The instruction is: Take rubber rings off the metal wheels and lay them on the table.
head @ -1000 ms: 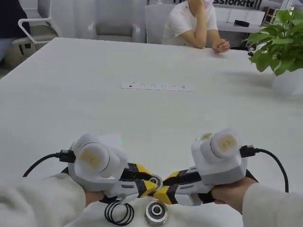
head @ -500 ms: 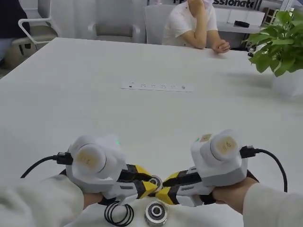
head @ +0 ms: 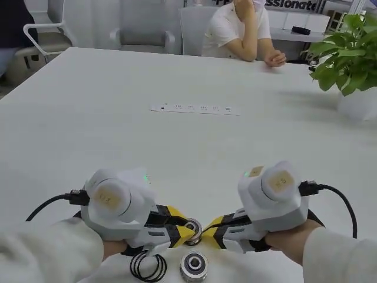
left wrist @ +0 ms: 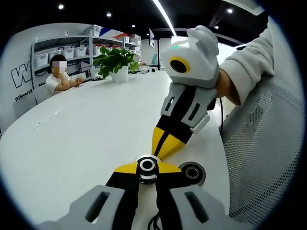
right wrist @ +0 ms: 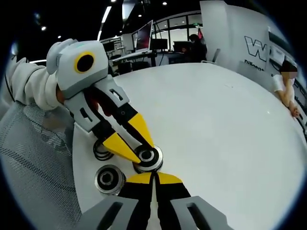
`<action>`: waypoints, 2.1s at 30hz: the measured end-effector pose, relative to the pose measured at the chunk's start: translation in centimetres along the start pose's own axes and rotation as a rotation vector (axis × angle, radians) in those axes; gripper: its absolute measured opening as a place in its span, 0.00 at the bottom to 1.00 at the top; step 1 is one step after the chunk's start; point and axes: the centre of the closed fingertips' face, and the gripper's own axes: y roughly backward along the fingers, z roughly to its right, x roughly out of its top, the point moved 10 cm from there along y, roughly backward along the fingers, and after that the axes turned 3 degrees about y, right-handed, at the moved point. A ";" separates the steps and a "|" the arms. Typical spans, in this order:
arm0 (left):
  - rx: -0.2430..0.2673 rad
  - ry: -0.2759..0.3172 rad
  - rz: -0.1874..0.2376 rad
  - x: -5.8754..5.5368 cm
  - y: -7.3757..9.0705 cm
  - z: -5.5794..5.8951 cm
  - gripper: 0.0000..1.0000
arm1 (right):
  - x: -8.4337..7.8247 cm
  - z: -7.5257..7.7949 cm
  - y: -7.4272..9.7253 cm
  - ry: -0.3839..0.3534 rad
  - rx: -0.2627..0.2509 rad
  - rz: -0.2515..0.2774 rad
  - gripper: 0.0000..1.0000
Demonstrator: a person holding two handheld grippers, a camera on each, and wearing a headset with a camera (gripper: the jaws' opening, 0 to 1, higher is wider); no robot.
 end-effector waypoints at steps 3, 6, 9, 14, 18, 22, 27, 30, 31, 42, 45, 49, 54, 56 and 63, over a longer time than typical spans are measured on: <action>0.001 0.004 -0.001 0.0 0.0 0.0 0.07 | 0.0 0.2 0.1 -0.029 -0.004 0.004 0.00; 0.001 0.005 -0.001 0.0 0.0 0.0 0.07 | 0.0 0.3 0.2 -0.076 -0.002 0.014 0.00; 0.002 0.006 -0.002 0.0 0.0 0.0 0.07 | 0.1 0.5 0.4 -0.111 -0.006 0.030 0.00; 0.006 0.010 -0.005 0.0 0.0 0.0 0.07 | -0.1 0.7 0.6 -0.205 0.005 0.061 0.00; 0.005 0.011 -0.004 0.0 0.0 0.0 0.07 | 0.2 0.7 0.8 -0.273 0.019 0.115 0.00; 0.006 0.010 -0.005 0.0 0.0 0.0 0.07 | 0.1 0.7 0.8 -0.285 0.023 0.103 0.00; 0.006 0.009 -0.003 -0.1 0.0 0.0 0.07 | 0.4 0.5 0.8 -0.284 0.029 0.100 0.00; 0.007 0.007 -0.001 -0.1 0.0 0.0 0.07 | 0.4 0.5 0.9 -0.290 0.031 0.099 0.00; 0.008 0.007 0.000 -0.1 0.0 0.0 0.07 | 0.4 0.5 0.9 -0.291 0.031 0.098 0.00; 0.014 0.006 0.008 -0.2 0.0 0.0 0.07 | 0.7 0.3 0.9 -0.295 0.035 0.091 0.00; 0.014 0.006 0.009 -0.2 0.0 0.0 0.07 | 0.8 0.2 1.0 -0.290 0.036 0.090 0.00; 0.014 0.006 0.011 -0.2 0.0 0.0 0.07 | 0.9 0.2 1.0 -0.289 0.038 0.090 0.00; 0.013 0.006 0.012 -0.2 0.0 0.0 0.07 | 0.9 0.2 1.0 -0.283 0.039 0.090 0.00; 0.013 0.007 0.013 -0.2 0.0 0.0 0.07 | 1.0 0.1 1.0 -0.282 0.040 0.090 0.00; 0.013 0.008 0.015 -0.2 0.0 0.0 0.07 | 1.0 0.1 0.9 -0.283 0.047 0.095 0.00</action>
